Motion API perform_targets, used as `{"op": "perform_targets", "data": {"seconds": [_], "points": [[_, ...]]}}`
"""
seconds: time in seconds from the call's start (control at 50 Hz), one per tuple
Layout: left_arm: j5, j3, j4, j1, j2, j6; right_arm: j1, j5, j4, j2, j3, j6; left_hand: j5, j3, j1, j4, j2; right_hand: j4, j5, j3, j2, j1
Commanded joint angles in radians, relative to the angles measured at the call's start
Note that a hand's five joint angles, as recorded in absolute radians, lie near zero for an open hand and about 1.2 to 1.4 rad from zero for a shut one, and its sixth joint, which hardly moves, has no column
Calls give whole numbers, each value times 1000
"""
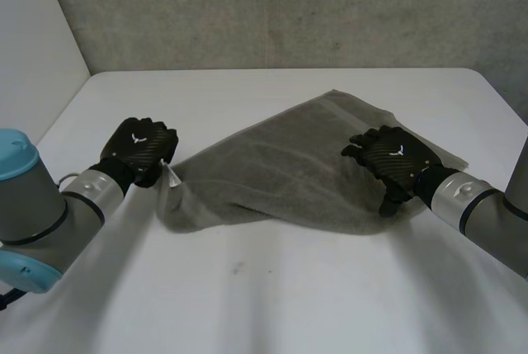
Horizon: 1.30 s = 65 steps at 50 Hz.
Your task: Fold the towel.
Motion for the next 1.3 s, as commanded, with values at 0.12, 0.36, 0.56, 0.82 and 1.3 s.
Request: {"op": "perform_targets", "data": {"seconds": [0.12, 0.36, 0.56, 0.82, 1.3], "points": [[-2, 1, -1, 11, -33, 125, 0, 4, 3, 0, -11, 3, -18, -18, -3, -18, -17, -58, -57, -41, -49, -32], [0, 18, -2, 18, -82, 157, -2, 9, 4, 0, -19, 20, 96, 96, 111, 96, 97, -58, -57, -41, -49, -32], [-6, 32, -30, 20, -98, 284, -5, 10, 21, 2, -44, 87, 405, 404, 419, 405, 405, -58, -57, -41, -49, -32], [-117, 292, -21, 17, -208, 280, -3, 15, 20, 3, -42, 87, 405, 404, 419, 405, 405, -58, -57, -41, -49, -32], [-163, 365, -53, 14, -273, 247, -118, 89, 319, 51, -231, 20, 405, 404, 419, 405, 405, -58, -57, -41, -49, -32]]}}
